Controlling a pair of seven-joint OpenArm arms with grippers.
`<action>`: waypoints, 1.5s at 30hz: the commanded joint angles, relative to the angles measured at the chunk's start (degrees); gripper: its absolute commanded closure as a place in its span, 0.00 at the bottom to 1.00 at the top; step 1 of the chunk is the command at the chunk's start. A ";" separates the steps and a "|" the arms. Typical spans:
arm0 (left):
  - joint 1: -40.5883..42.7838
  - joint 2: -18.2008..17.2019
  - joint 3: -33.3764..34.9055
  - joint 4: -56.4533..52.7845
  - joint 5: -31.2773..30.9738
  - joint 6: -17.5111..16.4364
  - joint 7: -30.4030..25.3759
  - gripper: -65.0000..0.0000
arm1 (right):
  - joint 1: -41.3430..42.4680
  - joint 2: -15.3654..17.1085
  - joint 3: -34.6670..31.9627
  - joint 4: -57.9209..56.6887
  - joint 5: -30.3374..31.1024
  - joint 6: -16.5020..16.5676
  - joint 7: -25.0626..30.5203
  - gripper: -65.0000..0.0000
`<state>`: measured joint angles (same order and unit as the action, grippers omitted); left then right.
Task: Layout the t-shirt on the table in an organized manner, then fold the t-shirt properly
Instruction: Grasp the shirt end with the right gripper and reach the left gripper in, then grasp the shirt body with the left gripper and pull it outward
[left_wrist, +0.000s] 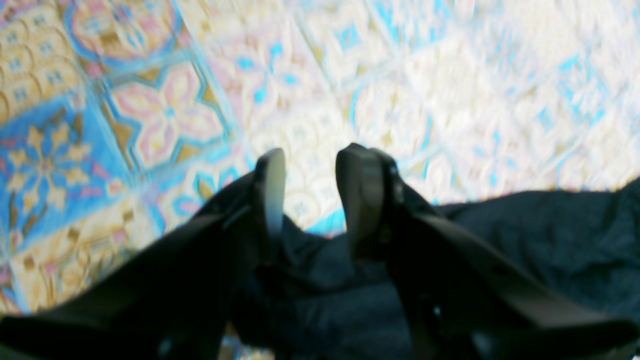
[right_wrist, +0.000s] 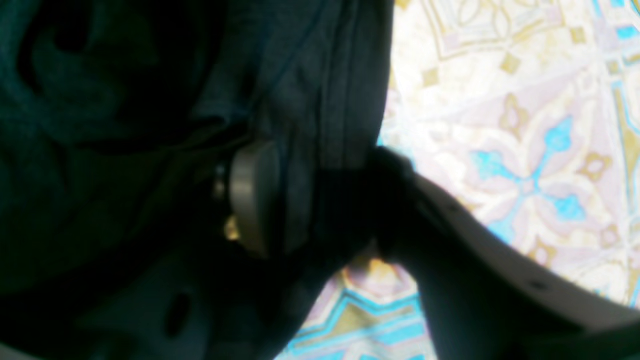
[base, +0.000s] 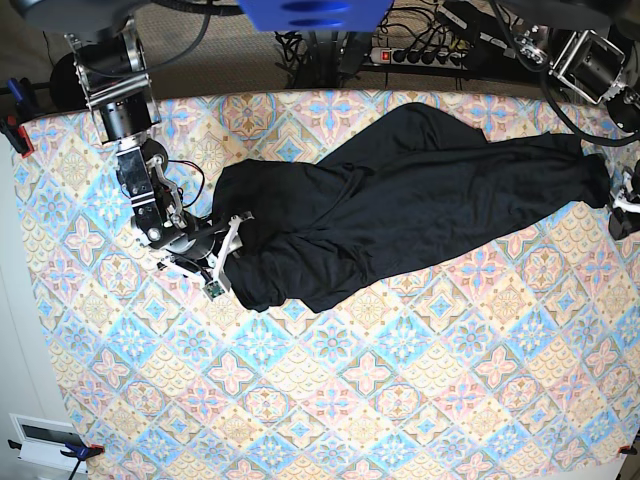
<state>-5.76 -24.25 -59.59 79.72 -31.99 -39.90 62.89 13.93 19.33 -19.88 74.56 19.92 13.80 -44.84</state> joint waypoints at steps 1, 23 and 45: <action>-1.23 -0.32 -0.14 1.11 -1.29 -0.10 -1.22 0.68 | -0.70 0.58 0.41 0.20 -0.80 -0.04 -1.18 0.68; -13.54 12.60 30.63 1.02 5.31 -0.10 -9.05 0.68 | -30.86 8.23 30.38 26.14 -0.45 -0.04 -3.29 1.00; -30.33 32.73 63.68 -41.09 16.47 7.50 -29.71 0.68 | -36.75 8.05 33.64 29.30 -0.45 -0.04 -3.38 1.00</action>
<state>-34.37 7.99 4.21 37.76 -14.70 -32.49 34.54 -23.00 26.52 13.32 102.85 19.66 13.93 -49.10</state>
